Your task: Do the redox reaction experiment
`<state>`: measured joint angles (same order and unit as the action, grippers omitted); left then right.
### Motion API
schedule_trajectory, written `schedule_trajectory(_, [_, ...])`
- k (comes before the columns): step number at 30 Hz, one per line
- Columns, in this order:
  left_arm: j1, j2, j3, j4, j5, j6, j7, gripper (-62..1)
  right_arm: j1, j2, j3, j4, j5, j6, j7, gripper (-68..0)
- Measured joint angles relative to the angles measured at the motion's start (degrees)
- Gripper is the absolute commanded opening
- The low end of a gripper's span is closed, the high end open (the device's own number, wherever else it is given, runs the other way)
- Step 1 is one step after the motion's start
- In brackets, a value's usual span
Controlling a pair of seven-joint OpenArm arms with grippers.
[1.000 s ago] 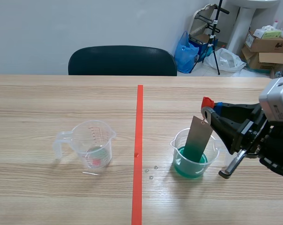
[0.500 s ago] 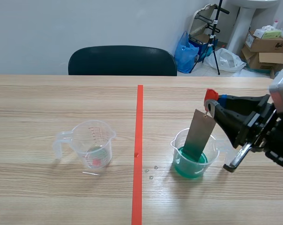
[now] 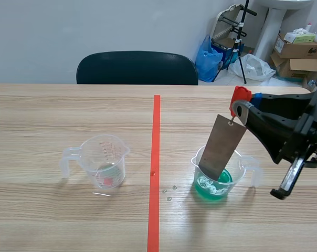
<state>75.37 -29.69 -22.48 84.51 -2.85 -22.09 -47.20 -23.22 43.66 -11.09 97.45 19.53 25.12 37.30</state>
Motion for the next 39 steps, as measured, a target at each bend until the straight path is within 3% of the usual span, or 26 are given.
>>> schedule_trajectory(8, [0.0,0.0,0.0,0.0,0.0,0.0,0.0,1.4,-5.9,0.0,6.4,5.2,0.0,0.0,-0.2,-65.6])
schedule_trajectory(15, [0.0,0.0,0.0,0.0,0.0,0.0,0.0,1.4,-9.0,0.0,10.1,9.7,0.2,0.0,-3.2,-65.6])
schedule_trajectory(21, [0.0,0.0,0.0,0.0,0.0,0.0,0.0,1.4,-10.0,0.0,13.2,12.7,4.1,0.0,-7.9,-65.6])
schedule_trajectory(27, [0.0,0.0,0.0,0.0,0.0,0.0,0.0,1.4,-10.0,0.0,15.2,15.3,6.1,0.0,-13.2,-65.6])
schedule_trajectory(39, [0.0,0.0,0.0,0.0,0.0,0.0,0.0,1.4,-10.0,0.0,15.3,19.7,7.7,0.0,-17.7,-65.6])
